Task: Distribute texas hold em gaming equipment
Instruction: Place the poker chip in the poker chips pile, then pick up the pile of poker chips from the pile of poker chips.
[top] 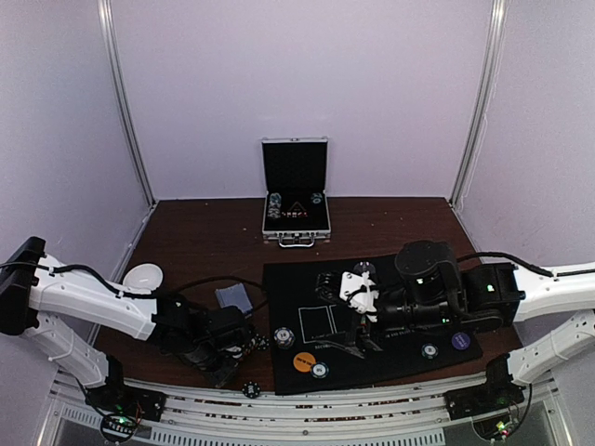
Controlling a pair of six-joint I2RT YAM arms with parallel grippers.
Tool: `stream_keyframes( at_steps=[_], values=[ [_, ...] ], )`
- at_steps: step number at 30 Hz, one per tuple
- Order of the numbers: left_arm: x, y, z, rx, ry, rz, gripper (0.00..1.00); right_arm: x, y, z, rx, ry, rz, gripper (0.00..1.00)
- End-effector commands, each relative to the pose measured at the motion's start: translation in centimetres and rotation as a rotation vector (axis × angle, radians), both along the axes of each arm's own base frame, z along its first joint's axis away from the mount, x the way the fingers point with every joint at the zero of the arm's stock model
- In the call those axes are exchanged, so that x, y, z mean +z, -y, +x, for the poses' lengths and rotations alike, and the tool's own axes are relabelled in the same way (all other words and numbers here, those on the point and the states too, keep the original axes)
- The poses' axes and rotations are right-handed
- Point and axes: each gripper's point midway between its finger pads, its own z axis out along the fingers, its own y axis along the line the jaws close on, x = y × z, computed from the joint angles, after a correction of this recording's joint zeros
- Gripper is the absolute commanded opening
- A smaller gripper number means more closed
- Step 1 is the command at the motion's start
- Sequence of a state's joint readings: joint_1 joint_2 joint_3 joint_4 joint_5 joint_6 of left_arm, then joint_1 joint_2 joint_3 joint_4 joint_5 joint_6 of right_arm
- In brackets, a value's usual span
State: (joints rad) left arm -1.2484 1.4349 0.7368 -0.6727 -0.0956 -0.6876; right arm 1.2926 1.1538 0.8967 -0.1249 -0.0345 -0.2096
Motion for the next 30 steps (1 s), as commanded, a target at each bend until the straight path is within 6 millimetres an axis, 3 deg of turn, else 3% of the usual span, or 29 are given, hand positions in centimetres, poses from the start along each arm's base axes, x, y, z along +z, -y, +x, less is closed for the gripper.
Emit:
stream_keyframes(
  at_steps=[1, 7, 13, 20, 25, 30],
  values=[
    [-0.5, -0.1, -0.1, 0.014, -0.003, -0.002, 0.43, 0.5, 0.2, 0.1, -0.009, 0.001, 0.015, 0.81],
    [-0.1, 0.0, 0.0, 0.031, 0.001, -0.009, 0.68, 0.5, 0.2, 0.0, -0.007, 0.001, 0.018, 0.81],
    [-0.8, -0.2, -0.3, 0.019, -0.017, 0.002, 0.71, 0.6, 0.1, 0.0, -0.005, -0.004, 0.016, 0.81],
    [-2.4, -0.2, -0.8, -0.002, -0.049, 0.028, 0.64, 0.6, 0.2, 0.0, -0.009, -0.002, 0.016, 0.81],
    [-3.1, -0.7, -1.0, -0.006, -0.057, 0.053, 0.51, 0.6, 0.3, 0.1, -0.013, -0.001, 0.013, 0.81],
    [-2.9, -0.5, -0.9, -0.014, -0.050, 0.044, 0.32, 0.6, 0.3, 0.1, -0.015, 0.002, 0.013, 0.81]
  ],
)
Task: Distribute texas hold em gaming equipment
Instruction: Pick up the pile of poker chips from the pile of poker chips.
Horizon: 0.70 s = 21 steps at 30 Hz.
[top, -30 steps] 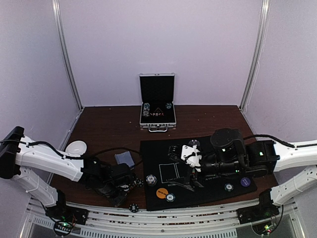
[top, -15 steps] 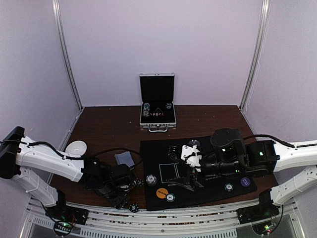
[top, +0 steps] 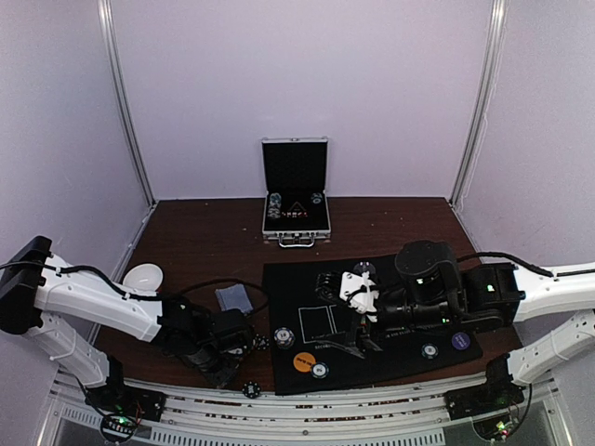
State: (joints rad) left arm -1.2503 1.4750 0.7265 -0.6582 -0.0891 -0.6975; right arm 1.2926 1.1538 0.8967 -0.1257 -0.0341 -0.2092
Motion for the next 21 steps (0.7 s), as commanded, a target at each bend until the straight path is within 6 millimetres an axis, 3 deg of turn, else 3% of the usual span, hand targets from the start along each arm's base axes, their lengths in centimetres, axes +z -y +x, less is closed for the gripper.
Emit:
stream_keyframes(
  at_steps=[1, 8, 15, 21],
  values=[
    [-1.6, -0.1, -0.6, -0.020, -0.029, 0.007, 0.27, 0.7, 0.2, 0.1, -0.014, 0.003, 0.015, 0.81],
    [-0.3, 0.4, -0.3, -0.022, -0.014, -0.010, 0.00, 0.9, 0.3, 0.2, -0.016, 0.002, 0.020, 0.81],
    [1.8, 0.3, -0.1, -0.013, -0.005, -0.004, 0.00, 1.3, 0.5, 0.5, -0.046, -0.001, 0.036, 0.81],
    [4.1, 0.6, 0.3, -0.015, 0.017, -0.015, 0.00, 1.3, 1.3, 2.0, -0.123, -0.027, 0.045, 0.81]
  ],
)
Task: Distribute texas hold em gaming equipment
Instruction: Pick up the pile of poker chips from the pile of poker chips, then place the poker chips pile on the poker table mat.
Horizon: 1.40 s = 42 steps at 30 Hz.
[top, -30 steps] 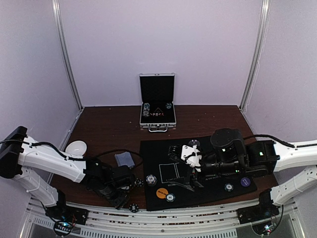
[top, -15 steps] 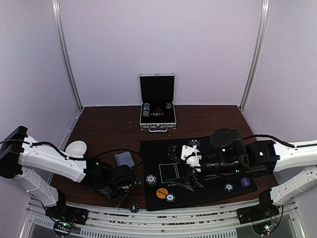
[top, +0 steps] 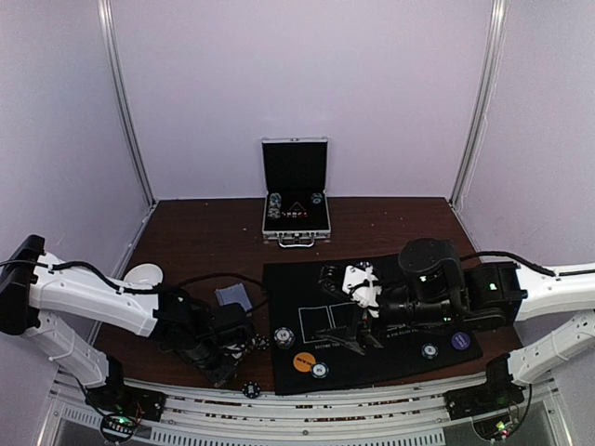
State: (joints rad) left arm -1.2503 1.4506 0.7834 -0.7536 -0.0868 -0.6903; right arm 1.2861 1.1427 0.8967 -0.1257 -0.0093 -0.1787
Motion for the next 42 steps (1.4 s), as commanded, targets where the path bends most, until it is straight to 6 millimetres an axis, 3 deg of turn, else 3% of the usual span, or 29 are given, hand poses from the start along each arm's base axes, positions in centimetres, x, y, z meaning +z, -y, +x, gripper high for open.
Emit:
stream_keyframes(
  at_steps=[1, 7, 10, 17, 22, 26, 27, 31, 34, 40, 42],
  values=[
    [2.8, 0.8, 0.5, -0.010, 0.029, -0.030, 0.00, 0.8, 1.1, 1.9, -0.101, -0.024, 0.029, 0.81],
    [4.7, 1.6, 0.9, -0.035, 0.042, -0.031, 0.00, 0.7, 2.7, 4.7, -0.225, -0.077, 0.046, 0.81],
    [6.8, 3.4, 1.5, -0.067, 0.066, -0.080, 0.00, 0.7, 4.2, 6.5, -0.314, -0.099, 0.053, 0.81],
    [12.9, 11.1, 3.3, -0.267, 0.168, -0.192, 0.00, 1.1, 11.4, 12.6, -0.661, -0.152, 0.093, 0.81],
    [13.2, 18.5, 3.9, -0.450, 0.223, -0.210, 0.00, 0.8, 17.4, 15.5, -0.879, -0.186, 0.134, 0.82],
    [11.1, 25.6, 4.0, -0.581, 0.232, -0.239, 0.00, 0.6, 20.7, 16.7, -0.970, -0.211, 0.183, 0.82],
    [11.6, 27.7, 4.2, -0.599, 0.250, -0.268, 0.00, 0.4, 21.4, 17.0, -0.987, -0.221, 0.189, 0.82],
    [9.4, 32.8, 4.1, -0.644, 0.244, -0.306, 0.00, -0.3, 22.0, 16.8, -0.992, -0.242, 0.193, 0.82],
    [6.8, 34.1, 4.6, -0.633, 0.244, -0.279, 0.00, -0.7, 22.1, 16.5, -0.985, -0.254, 0.190, 0.82],
    [0.3, 33.2, 4.6, -0.613, 0.179, -0.174, 0.00, -1.2, 21.6, 15.8, -0.948, -0.287, 0.182, 0.82],
    [-0.7, 33.0, 4.5, -0.610, 0.169, -0.157, 0.00, -1.5, 21.5, 15.6, -0.943, -0.300, 0.174, 0.81]
  ],
)
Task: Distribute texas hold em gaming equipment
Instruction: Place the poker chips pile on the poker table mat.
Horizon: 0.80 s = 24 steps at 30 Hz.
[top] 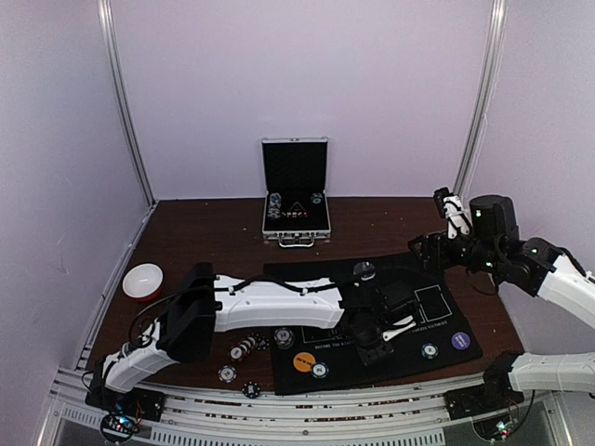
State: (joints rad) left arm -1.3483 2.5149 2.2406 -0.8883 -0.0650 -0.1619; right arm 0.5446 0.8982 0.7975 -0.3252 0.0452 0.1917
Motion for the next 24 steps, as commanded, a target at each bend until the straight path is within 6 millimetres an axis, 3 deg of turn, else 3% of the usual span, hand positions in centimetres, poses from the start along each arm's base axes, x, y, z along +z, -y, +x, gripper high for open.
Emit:
stream_keyframes(
  at_steps=[1, 3, 7, 11, 15, 18, 20, 21, 22, 24],
  values=[
    [-1.5, 0.0, 0.1, 0.004, 0.000, 0.021, 0.00, -0.7, -0.2, -0.7, 0.020, -0.038, 0.021, 0.81],
    [-1.4, 0.0, 0.3, 0.006, 0.011, 0.019, 0.02, -0.6, -0.2, -0.8, 0.020, -0.039, 0.021, 0.81],
    [0.4, 0.5, 0.4, -0.003, 0.026, -0.020, 0.44, 0.0, 0.0, -0.8, 0.016, -0.039, 0.017, 0.81],
    [6.0, 1.5, 0.7, -0.013, 0.061, -0.132, 0.68, 1.1, 0.2, -0.6, 0.003, -0.045, -0.007, 0.82],
    [12.6, 1.3, 0.9, -0.023, 0.107, -0.249, 0.76, 2.7, 0.2, -0.2, -0.001, -0.051, -0.016, 0.82],
    [15.8, -0.5, 0.3, -0.024, 0.108, -0.282, 0.77, 3.1, 0.0, -0.1, -0.004, -0.078, -0.012, 0.82],
    [16.2, -3.0, -0.1, -0.006, 0.098, -0.271, 0.77, 2.5, -0.2, -0.2, -0.005, -0.124, -0.003, 0.81],
    [17.6, -4.1, -0.2, 0.008, 0.101, -0.294, 0.77, 1.9, -0.4, -0.3, -0.004, -0.154, 0.003, 0.81],
    [16.9, -5.9, -0.4, 0.030, 0.094, -0.268, 0.78, 1.2, -0.8, -0.5, 0.005, -0.187, 0.017, 0.81],
    [17.3, -9.2, -0.4, 0.080, 0.086, -0.264, 0.80, -0.5, -1.4, -0.9, 0.010, -0.258, 0.041, 0.80]
  ],
)
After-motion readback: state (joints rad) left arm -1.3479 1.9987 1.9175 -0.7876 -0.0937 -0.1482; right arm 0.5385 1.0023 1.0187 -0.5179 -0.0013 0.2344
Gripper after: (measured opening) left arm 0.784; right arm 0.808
